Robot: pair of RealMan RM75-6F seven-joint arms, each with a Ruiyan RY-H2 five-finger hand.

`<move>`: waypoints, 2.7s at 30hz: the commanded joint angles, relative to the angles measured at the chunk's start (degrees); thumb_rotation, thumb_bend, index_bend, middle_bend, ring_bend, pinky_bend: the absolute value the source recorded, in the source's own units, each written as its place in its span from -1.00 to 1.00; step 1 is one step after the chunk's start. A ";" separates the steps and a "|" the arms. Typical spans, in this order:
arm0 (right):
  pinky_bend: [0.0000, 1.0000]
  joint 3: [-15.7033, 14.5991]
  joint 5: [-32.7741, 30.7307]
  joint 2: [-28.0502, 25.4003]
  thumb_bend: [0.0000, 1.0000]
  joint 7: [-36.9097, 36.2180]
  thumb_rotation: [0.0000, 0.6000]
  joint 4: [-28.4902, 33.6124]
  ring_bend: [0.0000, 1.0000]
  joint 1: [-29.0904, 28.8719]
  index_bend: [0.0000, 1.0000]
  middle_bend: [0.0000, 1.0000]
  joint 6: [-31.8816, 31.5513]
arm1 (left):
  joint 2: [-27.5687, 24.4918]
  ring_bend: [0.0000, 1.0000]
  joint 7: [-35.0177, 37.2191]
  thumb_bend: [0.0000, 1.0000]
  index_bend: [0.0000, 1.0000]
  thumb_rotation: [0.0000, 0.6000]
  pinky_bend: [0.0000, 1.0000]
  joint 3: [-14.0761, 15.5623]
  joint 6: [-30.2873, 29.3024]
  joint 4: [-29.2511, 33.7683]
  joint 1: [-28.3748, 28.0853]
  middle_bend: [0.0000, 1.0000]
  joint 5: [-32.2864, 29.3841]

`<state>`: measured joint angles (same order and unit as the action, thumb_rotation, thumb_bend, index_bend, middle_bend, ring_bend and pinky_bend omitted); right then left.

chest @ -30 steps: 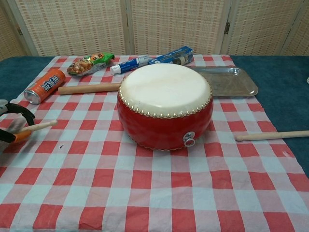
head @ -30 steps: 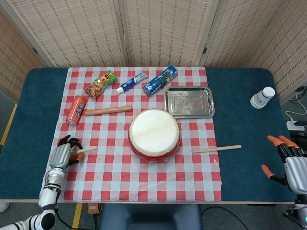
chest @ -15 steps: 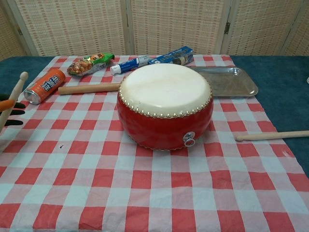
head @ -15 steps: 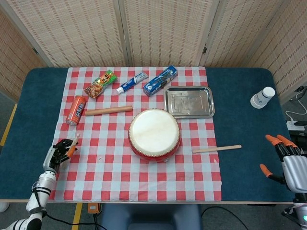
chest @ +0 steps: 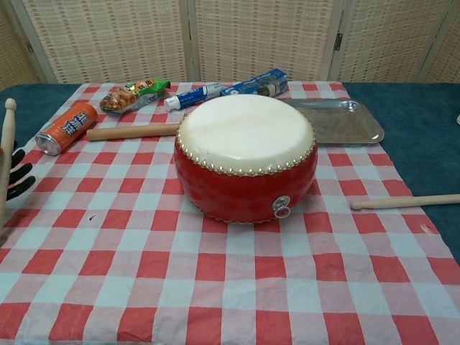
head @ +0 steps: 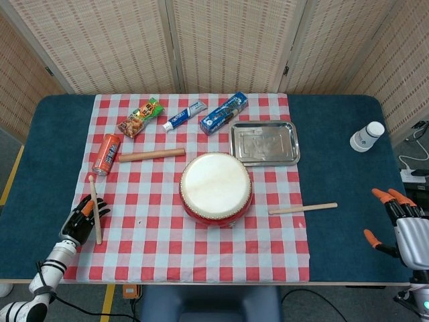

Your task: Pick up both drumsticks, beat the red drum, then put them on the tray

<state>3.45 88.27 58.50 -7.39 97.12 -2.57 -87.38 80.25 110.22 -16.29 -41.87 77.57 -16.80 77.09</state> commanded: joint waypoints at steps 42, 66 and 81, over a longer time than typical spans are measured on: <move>-0.68 -0.07 1.30 -0.35 -0.62 0.47 1.00 1.12 -0.97 0.14 -0.70 -0.64 -1.00 | 0.05 0.27 -5.53 -0.59 0.44 0.46 0.23 11.23 -17.06 -4.93 1.14 0.52 8.93; -0.68 0.01 1.33 -0.85 -0.62 1.45 1.00 2.76 -0.97 0.07 -0.70 -0.64 -1.00 | 7.54 0.53 -18.20 -0.59 0.67 0.85 0.57 15.63 -26.91 -13.14 2.98 0.78 11.80; -0.68 -0.08 1.45 -0.97 -0.62 1.11 1.00 3.23 -0.97 0.08 -0.70 -0.64 -0.99 | 11.11 0.59 -19.85 -0.58 0.77 0.98 0.59 19.69 -29.29 -19.30 3.50 0.86 14.36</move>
<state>3.38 89.72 57.52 -6.31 100.36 -2.49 -88.39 91.10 90.46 3.25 -71.12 58.53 -13.31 91.45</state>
